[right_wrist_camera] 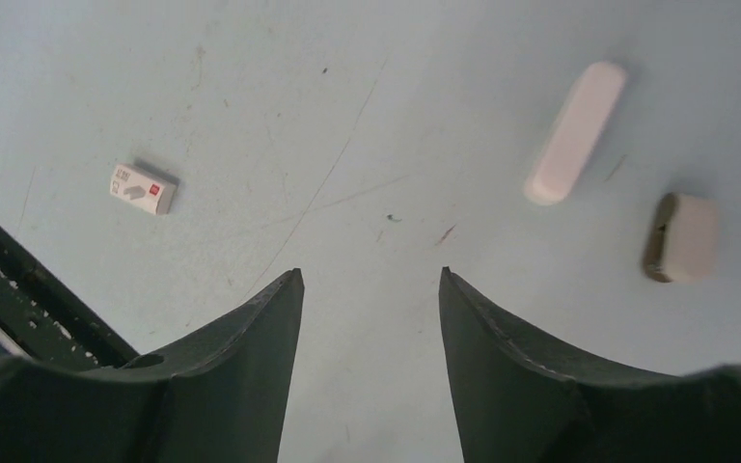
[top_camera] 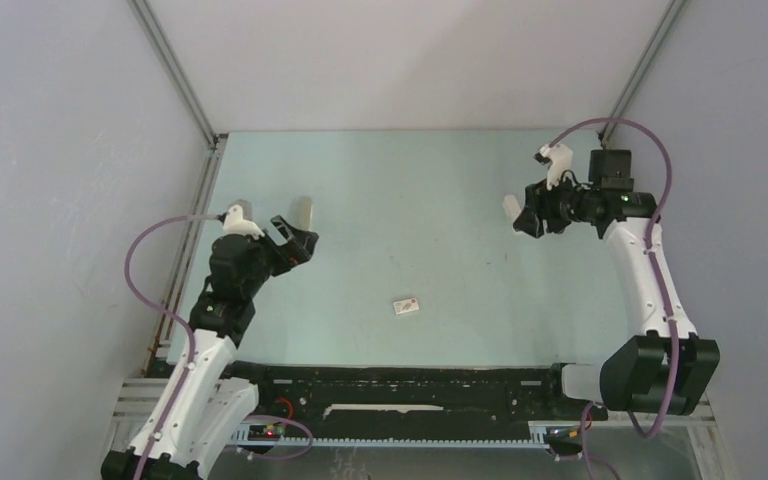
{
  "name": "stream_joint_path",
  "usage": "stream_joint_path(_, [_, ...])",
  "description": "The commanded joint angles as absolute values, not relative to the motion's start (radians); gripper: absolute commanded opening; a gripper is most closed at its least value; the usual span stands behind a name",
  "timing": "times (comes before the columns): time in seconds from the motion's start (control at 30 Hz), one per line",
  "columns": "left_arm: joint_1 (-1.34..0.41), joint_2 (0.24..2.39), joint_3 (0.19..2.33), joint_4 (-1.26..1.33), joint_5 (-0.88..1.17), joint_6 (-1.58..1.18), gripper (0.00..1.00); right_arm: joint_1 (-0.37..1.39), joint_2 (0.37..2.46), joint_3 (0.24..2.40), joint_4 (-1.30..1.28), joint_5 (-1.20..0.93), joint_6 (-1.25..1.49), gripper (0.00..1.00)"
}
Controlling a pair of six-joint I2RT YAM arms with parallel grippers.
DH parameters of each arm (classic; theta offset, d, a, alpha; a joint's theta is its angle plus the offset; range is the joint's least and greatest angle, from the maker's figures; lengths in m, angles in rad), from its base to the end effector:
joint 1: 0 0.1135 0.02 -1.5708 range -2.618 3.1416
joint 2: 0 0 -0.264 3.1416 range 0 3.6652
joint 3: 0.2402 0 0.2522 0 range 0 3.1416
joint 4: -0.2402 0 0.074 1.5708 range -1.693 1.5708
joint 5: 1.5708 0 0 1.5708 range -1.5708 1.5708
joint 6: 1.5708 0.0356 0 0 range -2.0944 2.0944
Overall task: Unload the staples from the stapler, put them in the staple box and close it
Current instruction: Close the staple box at the center of the board, then reset both arms
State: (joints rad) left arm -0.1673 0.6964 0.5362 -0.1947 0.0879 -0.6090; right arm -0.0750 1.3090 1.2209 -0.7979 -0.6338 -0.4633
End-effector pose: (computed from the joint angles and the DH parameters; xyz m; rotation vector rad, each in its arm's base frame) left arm 0.1686 -0.0316 0.2650 -0.3728 1.9360 -0.5992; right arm 0.2667 0.0011 0.3272 -0.7012 2.1853 0.5046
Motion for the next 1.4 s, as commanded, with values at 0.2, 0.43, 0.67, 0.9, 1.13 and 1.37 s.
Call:
stream_joint_path(0.2, [-0.046,0.658,0.675,-0.212,0.21,-0.581,1.0,-0.117,1.248,1.427,-0.913,-0.678,-0.531,0.72])
stream_joint_path(0.43, [-0.015,0.658,0.705,-0.212,0.251,-0.588,1.0,-0.117,1.244,1.496,-0.937,-0.719,-0.53,0.88])
stream_joint_path(0.67, [-0.003,0.651,0.713,-0.214,0.261,-0.583,1.0,-0.116,1.242,1.508,-0.938,-0.728,-0.516,1.0])
stream_joint_path(0.9, [0.032,0.645,0.713,-0.22,0.27,-0.578,1.0,-0.116,1.238,1.506,-0.939,-0.737,-0.505,1.0])
stream_joint_path(1.13, [0.041,0.639,0.708,-0.222,0.279,-0.578,1.0,-0.117,1.237,1.506,-0.935,-0.752,-0.487,1.0])
stream_joint_path(1.37, [0.056,0.63,0.713,-0.239,0.281,-0.565,1.0,-0.117,1.236,1.504,-0.923,-0.748,-0.46,1.0])
